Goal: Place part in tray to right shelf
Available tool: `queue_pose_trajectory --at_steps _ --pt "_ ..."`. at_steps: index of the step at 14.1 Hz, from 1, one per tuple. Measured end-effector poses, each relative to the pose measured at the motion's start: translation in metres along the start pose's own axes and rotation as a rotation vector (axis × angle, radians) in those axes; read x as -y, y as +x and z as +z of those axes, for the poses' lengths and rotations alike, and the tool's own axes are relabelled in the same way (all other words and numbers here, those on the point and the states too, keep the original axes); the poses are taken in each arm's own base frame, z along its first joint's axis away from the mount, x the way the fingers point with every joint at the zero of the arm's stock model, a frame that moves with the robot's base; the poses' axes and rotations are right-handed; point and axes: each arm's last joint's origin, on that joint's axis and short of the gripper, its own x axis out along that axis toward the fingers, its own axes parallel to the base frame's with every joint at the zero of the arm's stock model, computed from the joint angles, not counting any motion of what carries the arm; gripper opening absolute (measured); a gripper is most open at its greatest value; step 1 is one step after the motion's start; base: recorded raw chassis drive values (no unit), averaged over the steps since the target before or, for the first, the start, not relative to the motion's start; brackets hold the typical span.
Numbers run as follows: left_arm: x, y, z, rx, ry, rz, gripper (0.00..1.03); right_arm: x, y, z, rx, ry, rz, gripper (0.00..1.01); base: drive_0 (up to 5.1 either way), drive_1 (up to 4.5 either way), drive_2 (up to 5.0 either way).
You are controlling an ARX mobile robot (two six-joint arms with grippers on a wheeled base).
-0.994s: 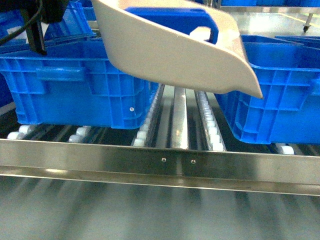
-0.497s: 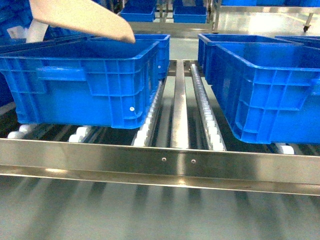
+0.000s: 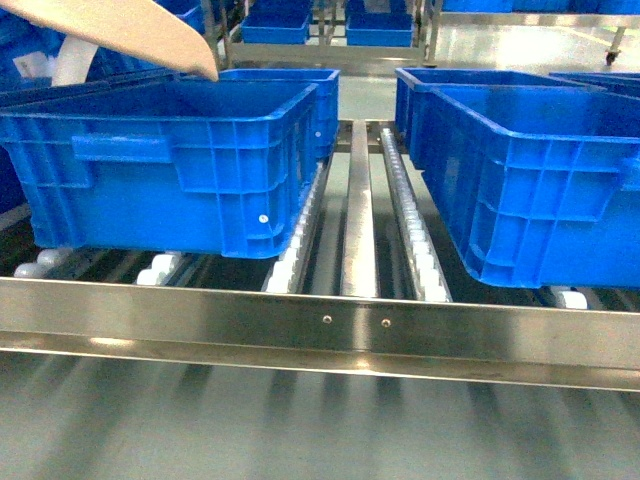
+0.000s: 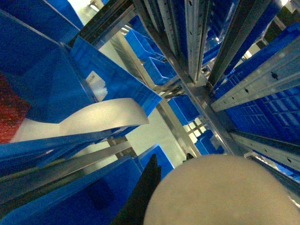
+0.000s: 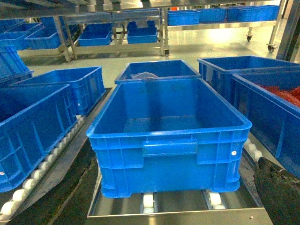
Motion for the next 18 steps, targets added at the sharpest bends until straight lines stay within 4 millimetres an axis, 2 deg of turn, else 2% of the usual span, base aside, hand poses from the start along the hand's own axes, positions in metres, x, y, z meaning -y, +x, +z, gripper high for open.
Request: queue_pose_trajectory --at_steps 2,4,5,6,7,8,9,10,11,13,14,15,18 --pt "-0.005 -0.018 0.009 -0.006 -0.009 -0.002 0.12 0.000 0.000 0.000 0.000 0.000 0.000 0.98 0.0 0.00 0.0" --pt "-0.009 -0.068 0.032 -0.025 -0.051 -0.057 0.12 0.000 0.000 0.000 0.000 0.000 0.000 0.98 0.0 0.00 0.0" --pt "-0.005 -0.121 0.048 -0.055 -0.096 -0.196 0.12 0.000 0.000 0.000 0.000 0.000 0.000 0.98 0.0 0.00 0.0" --pt "-0.016 -0.177 0.061 -0.133 -0.119 -0.297 0.12 0.000 0.000 0.000 0.000 0.000 0.000 0.98 0.0 0.00 0.0" --pt "-0.047 -0.219 0.064 -0.173 -0.123 -0.297 0.12 0.000 0.000 0.000 0.000 0.000 0.000 0.98 0.0 0.00 0.0" --pt "-0.063 -0.232 0.069 -0.265 0.060 -0.258 0.12 -0.001 -0.002 -0.001 0.041 -0.017 0.051 0.87 0.0 0.00 0.0" --pt "-0.082 -0.240 0.061 -0.341 0.376 -0.296 0.12 -0.004 -0.009 -0.012 0.053 -0.030 0.087 0.73 0.0 0.00 0.0" --pt "-0.104 -0.248 0.042 -0.398 0.604 -0.356 0.12 -0.009 -0.013 -0.028 0.034 -0.035 0.076 0.58 0.0 0.00 0.0" --pt "-0.119 -0.253 0.034 -0.384 0.769 -0.376 0.12 -0.013 -0.017 -0.043 0.014 -0.041 0.094 0.41 0.0 0.00 0.0" --pt "-0.126 -0.260 0.035 -0.320 0.830 -0.398 0.12 -0.011 -0.021 -0.050 0.027 -0.042 0.084 0.23 0.0 0.00 0.0" --pt "-0.133 -0.266 0.032 -0.313 0.851 -0.414 0.12 -0.011 -0.025 -0.056 0.037 -0.042 0.085 0.06 0.0 0.00 0.0" --pt "-0.143 -0.270 0.026 -0.327 0.865 -0.412 0.12 -0.010 -0.027 -0.063 0.029 -0.044 0.084 0.02 0.0 0.00 0.0" --pt "-0.159 -0.279 0.019 -0.328 0.870 -0.410 0.12 -0.009 -0.034 -0.074 0.033 -0.044 0.084 0.02 0.0 0.00 0.0"
